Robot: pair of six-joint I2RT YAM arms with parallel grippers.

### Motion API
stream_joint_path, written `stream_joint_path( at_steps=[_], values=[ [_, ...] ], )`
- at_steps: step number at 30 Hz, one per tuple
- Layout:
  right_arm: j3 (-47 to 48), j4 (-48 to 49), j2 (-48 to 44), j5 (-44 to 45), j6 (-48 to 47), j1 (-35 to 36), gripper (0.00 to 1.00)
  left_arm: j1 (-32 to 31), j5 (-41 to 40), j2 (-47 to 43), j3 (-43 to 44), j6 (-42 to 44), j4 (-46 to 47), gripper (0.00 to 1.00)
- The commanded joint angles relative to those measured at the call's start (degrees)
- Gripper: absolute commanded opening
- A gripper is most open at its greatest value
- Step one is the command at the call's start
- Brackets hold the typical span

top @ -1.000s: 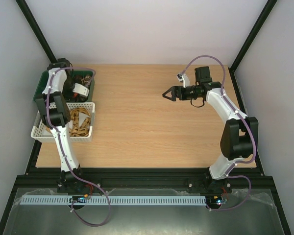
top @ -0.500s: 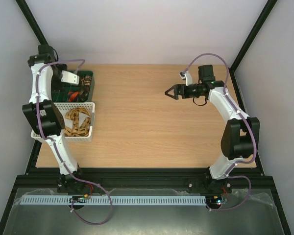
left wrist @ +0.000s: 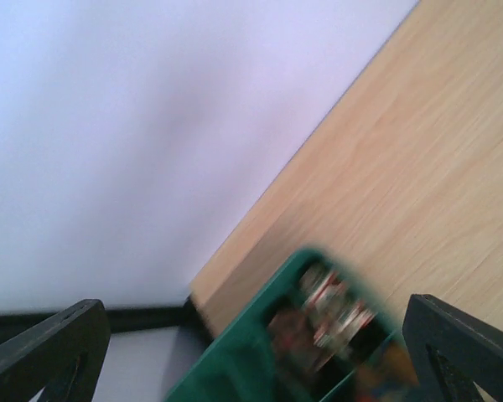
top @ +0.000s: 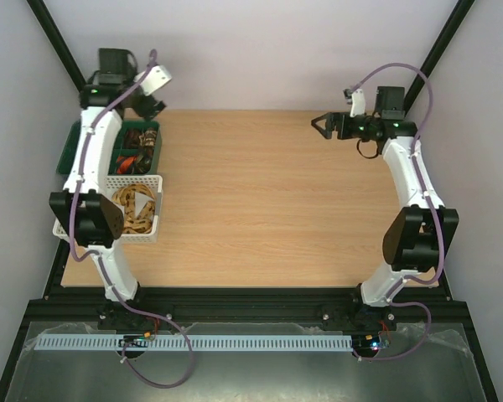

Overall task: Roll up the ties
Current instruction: Reset both arms

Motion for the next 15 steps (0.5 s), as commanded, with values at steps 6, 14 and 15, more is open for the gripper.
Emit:
stream_joint_path(
  at_steps=[6,14,15],
  values=[
    [1.10,-4.51,0.01,0.31,1.92,-6.83,0.99,-18.05,1.32,-1.47,-6.96,-32.53,7.60,0.99],
    [-11.04,-15.11,-2.75,-0.13,-2.67,-7.14,0.99,-27.73,2.62,1.99,-16.19,-49.51,14.12,0.99],
    [-13.13,-15.51,-3.20,0.27,-2.76,-7.14,0.99,-28.31,2.71,2.41,-17.38,-51.21,14.29,0.99]
  ],
)
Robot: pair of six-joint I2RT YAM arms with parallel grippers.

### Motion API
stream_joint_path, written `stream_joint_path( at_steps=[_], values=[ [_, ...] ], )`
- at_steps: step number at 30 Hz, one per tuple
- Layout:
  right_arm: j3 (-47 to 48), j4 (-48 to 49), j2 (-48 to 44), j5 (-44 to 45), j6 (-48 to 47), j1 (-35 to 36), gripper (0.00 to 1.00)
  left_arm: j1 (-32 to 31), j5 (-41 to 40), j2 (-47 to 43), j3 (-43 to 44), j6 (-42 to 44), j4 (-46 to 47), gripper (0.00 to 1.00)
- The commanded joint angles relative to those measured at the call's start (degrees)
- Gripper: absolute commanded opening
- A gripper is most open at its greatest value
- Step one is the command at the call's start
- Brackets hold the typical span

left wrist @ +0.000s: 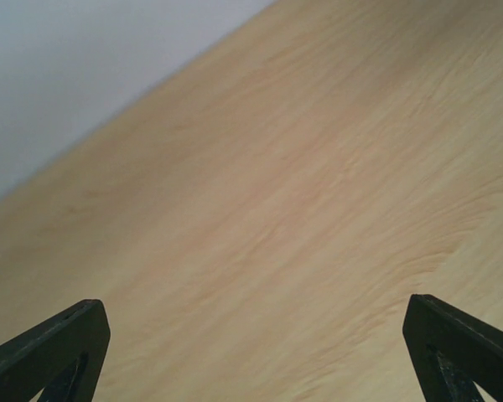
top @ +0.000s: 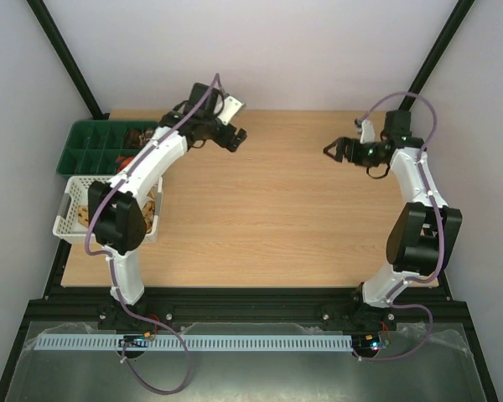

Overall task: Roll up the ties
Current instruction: Reset both arms

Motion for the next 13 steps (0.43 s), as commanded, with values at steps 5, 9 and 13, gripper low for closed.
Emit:
stream_joint_path(
  at_steps=[5,9,13],
  values=[
    [-17.56,-7.84,-4.28,1.88,-2.61,0.25,0.99,-3.09,3.40,2.56,-13.34,-16.91,7.02,0.99],
    [-21.45,-7.42,-4.43,2.44,-3.45,0.25,0.99,-3.10,1.75,3.24,-17.58,-20.01,8.20,0.99],
    [-22.09,-6.85,-4.08,1.64,-3.07,0.25,0.99,-3.03,-0.78,2.08,-19.28,-20.15,8.67,0.99]
  ],
)
